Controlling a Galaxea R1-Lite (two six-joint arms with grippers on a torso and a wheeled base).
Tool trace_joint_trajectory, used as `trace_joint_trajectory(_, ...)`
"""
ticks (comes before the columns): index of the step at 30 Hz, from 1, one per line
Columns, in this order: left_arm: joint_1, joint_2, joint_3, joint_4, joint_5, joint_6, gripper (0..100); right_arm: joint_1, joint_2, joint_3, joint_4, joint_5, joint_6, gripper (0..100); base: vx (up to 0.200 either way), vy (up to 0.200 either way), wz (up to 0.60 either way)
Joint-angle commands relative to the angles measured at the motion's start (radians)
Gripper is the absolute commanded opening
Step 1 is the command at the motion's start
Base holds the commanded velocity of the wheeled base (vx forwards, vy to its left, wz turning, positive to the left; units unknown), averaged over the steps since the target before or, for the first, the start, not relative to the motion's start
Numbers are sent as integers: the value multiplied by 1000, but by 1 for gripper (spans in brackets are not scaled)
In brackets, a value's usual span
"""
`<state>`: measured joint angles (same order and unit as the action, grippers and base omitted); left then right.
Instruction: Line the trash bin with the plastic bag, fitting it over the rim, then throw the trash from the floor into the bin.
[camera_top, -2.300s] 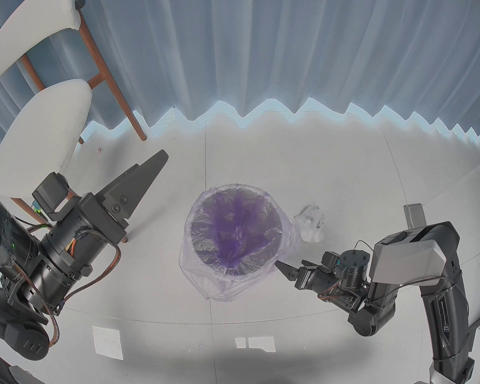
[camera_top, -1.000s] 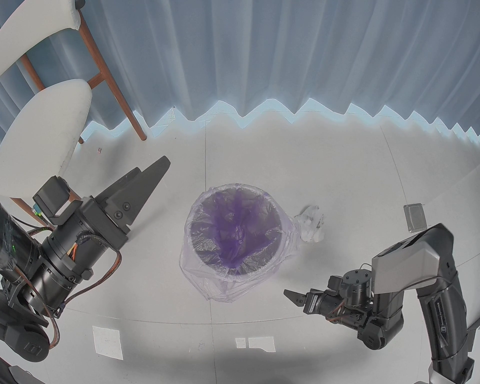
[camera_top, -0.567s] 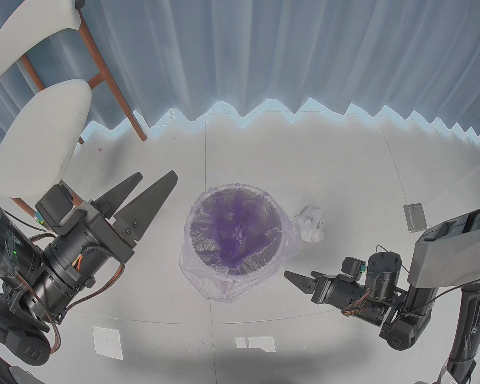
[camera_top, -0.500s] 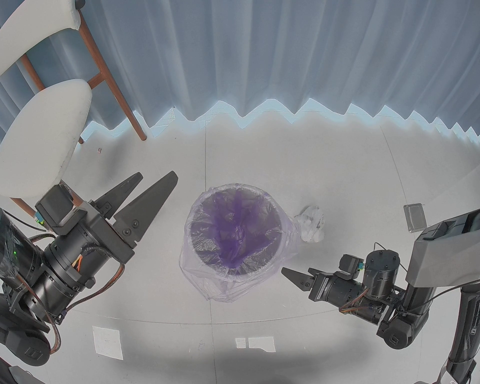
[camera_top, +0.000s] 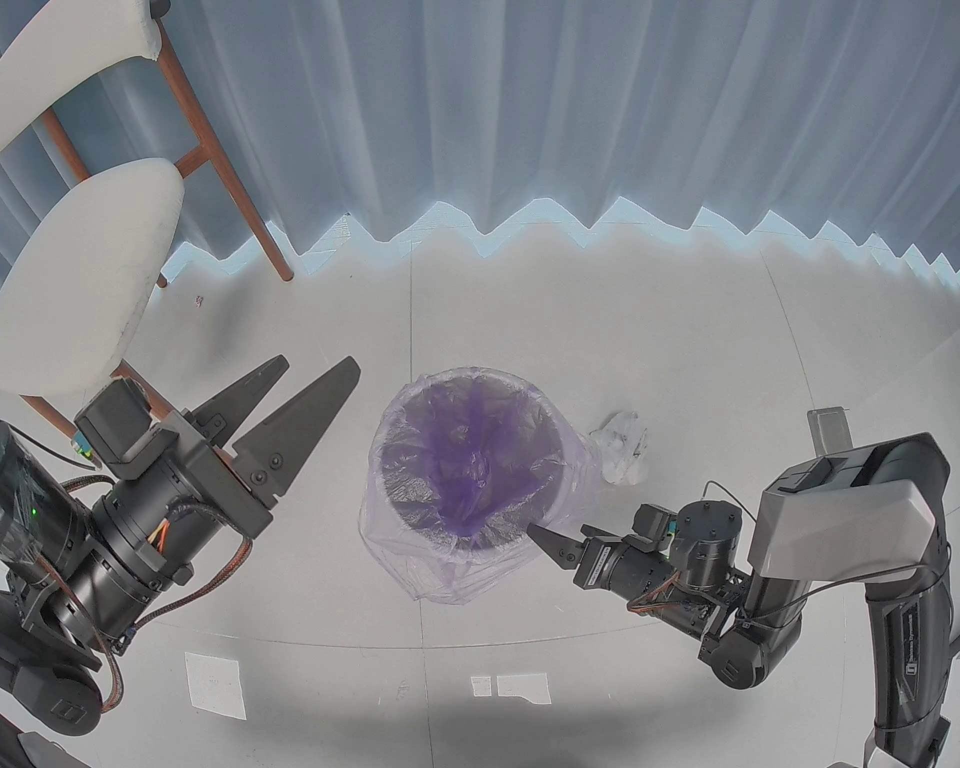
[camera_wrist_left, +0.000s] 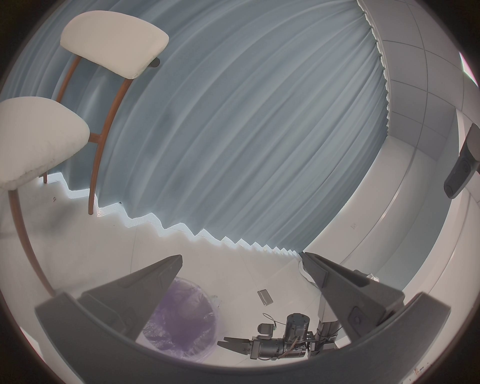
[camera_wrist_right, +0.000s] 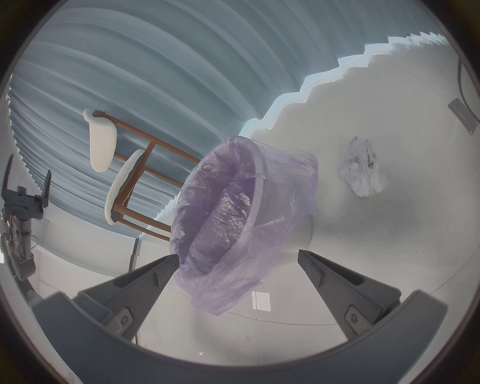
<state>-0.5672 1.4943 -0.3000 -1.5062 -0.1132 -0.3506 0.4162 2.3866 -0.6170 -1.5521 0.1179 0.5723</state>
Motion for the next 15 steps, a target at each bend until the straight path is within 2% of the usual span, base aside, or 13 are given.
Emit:
trace_joint_trajectory(1,0,4,2,0,0,-1,100,-2,49,-30,-16,0,-2,100,0,0,0)
trace_joint_trajectory(15,-31,4,16,0,0,4,100,-5,105,-56,-16,0,-14,100,0,0,0)
